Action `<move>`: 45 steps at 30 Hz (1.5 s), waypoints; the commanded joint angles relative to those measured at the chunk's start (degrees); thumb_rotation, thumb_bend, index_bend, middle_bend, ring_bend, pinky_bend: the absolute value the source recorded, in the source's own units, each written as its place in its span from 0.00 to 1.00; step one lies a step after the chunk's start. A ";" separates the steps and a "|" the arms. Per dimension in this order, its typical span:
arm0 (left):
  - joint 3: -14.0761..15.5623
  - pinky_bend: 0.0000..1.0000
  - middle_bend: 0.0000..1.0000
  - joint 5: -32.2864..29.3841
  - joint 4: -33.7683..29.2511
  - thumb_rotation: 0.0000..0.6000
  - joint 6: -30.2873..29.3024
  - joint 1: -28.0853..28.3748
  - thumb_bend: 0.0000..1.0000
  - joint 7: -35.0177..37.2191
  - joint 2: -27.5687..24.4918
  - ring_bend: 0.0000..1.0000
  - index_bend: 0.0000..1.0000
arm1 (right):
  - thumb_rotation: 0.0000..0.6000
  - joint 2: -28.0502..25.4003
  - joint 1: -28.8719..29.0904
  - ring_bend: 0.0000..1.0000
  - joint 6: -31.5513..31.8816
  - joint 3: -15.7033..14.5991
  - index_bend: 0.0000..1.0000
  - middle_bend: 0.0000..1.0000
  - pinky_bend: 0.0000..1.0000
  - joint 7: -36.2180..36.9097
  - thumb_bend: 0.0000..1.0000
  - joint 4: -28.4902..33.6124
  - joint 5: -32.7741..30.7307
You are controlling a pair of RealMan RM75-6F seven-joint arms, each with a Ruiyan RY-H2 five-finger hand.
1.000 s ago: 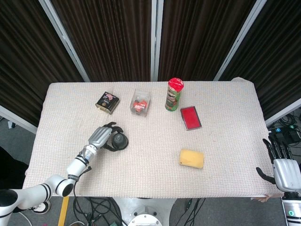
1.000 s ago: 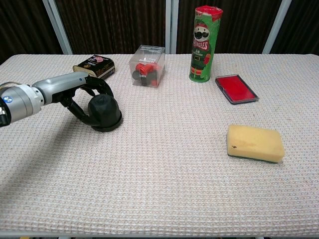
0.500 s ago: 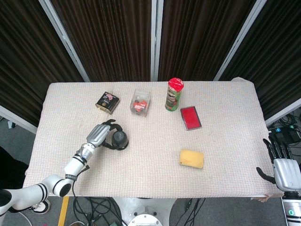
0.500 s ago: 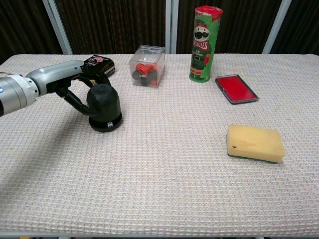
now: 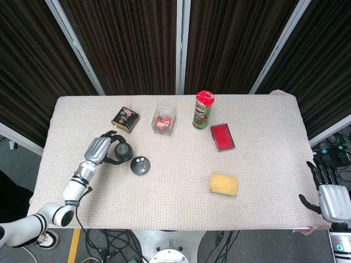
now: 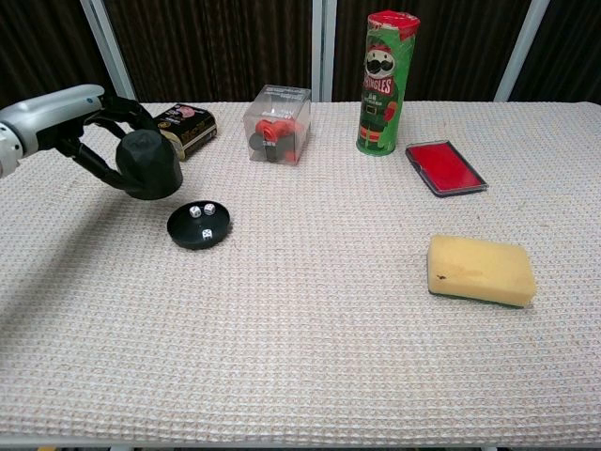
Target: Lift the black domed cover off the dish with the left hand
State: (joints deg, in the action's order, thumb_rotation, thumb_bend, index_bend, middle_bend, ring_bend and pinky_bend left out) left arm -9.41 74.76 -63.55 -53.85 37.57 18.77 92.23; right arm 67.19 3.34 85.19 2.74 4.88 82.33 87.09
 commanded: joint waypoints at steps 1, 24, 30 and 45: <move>0.26 0.23 0.40 0.20 4.74 1.00 -1.95 -1.40 0.19 1.70 1.85 0.15 0.38 | 1.00 0.07 0.08 0.00 -0.17 0.01 0.00 0.00 0.00 -0.22 0.14 0.07 -0.07; -0.67 0.16 0.13 2.13 3.50 1.00 -5.37 -3.10 0.06 5.14 0.93 0.03 0.14 | 1.00 -0.40 -0.26 0.00 1.69 0.14 0.00 0.00 0.00 0.08 0.14 0.69 1.04; 0.01 0.15 0.14 3.32 -5.97 1.00 -14.54 -6.68 0.07 -8.60 -2.28 0.03 0.14 | 1.00 -0.31 -0.72 0.00 3.60 -0.17 0.00 0.00 0.00 0.63 0.14 0.29 2.70; 9.28 0.12 0.14 3.45 -22.30 1.00 -26.59 -20.03 0.04 -30.20 -12.61 0.02 0.14 | 1.00 -1.09 -1.37 0.00 5.88 -0.16 0.00 0.00 0.00 -0.60 0.14 1.93 4.10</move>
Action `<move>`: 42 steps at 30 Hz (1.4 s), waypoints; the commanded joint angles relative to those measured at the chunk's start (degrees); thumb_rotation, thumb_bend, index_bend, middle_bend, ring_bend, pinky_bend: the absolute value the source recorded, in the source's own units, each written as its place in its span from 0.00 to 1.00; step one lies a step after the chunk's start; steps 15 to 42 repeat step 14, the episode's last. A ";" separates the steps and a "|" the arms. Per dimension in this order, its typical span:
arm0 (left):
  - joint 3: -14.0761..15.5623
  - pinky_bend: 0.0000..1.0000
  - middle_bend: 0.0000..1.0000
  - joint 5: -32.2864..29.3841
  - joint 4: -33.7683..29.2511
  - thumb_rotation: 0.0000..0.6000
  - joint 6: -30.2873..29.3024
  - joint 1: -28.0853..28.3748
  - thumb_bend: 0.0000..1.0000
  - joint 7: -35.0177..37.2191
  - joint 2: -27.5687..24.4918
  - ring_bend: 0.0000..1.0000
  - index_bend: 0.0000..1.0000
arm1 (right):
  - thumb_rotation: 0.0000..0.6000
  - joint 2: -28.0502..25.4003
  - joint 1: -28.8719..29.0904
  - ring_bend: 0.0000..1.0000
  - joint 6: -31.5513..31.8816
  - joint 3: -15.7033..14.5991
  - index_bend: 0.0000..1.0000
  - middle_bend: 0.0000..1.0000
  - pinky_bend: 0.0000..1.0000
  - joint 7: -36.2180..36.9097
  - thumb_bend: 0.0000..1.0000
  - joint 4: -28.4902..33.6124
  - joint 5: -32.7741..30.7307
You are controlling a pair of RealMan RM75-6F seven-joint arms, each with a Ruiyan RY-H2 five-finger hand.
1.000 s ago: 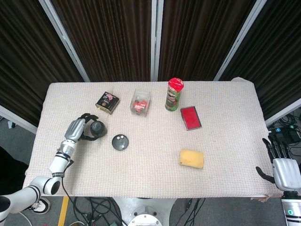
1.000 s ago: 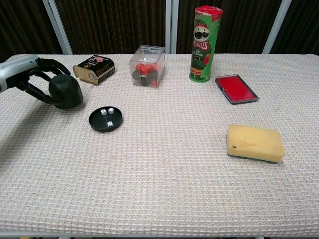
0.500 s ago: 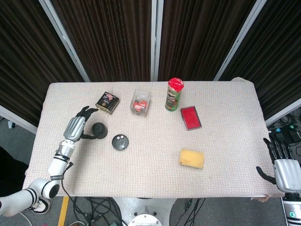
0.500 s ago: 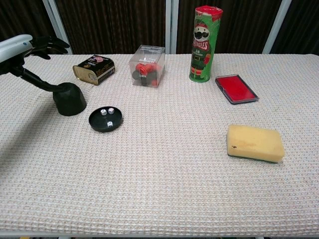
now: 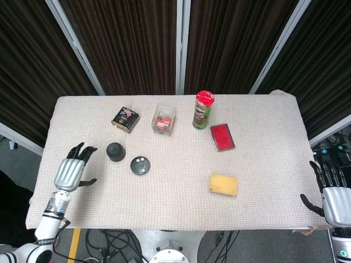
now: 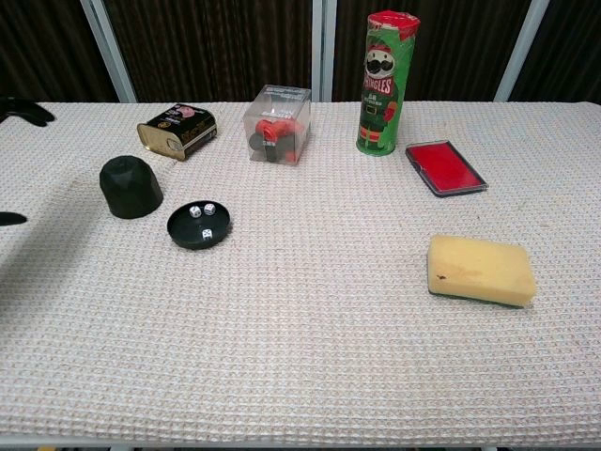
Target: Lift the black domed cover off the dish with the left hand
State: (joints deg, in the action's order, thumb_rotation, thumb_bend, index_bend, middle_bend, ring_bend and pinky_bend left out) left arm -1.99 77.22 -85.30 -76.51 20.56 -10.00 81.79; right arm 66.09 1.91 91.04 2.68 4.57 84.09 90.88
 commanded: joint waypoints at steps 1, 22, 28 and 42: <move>2.09 0.12 0.14 1.31 -0.26 1.00 -4.96 -3.80 0.04 -1.38 -2.50 0.02 0.14 | 1.00 0.05 0.07 0.00 0.06 -0.15 0.00 0.00 0.00 -0.45 0.14 0.18 0.45; 3.56 0.12 0.14 3.34 -2.04 1.00 -11.89 -11.47 0.03 2.69 -6.58 0.02 0.14 | 1.00 0.58 0.47 0.00 -0.94 -0.79 0.00 0.00 0.00 -2.64 0.14 0.85 1.22; 3.56 0.12 0.14 3.34 -2.04 1.00 -11.89 -11.47 0.03 2.69 -6.58 0.02 0.14 | 1.00 0.58 0.47 0.00 -0.94 -0.79 0.00 0.00 0.00 -2.64 0.14 0.85 1.22; 3.56 0.12 0.14 3.34 -2.04 1.00 -11.89 -11.47 0.03 2.69 -6.58 0.02 0.14 | 1.00 0.58 0.47 0.00 -0.94 -0.79 0.00 0.00 0.00 -2.64 0.14 0.85 1.22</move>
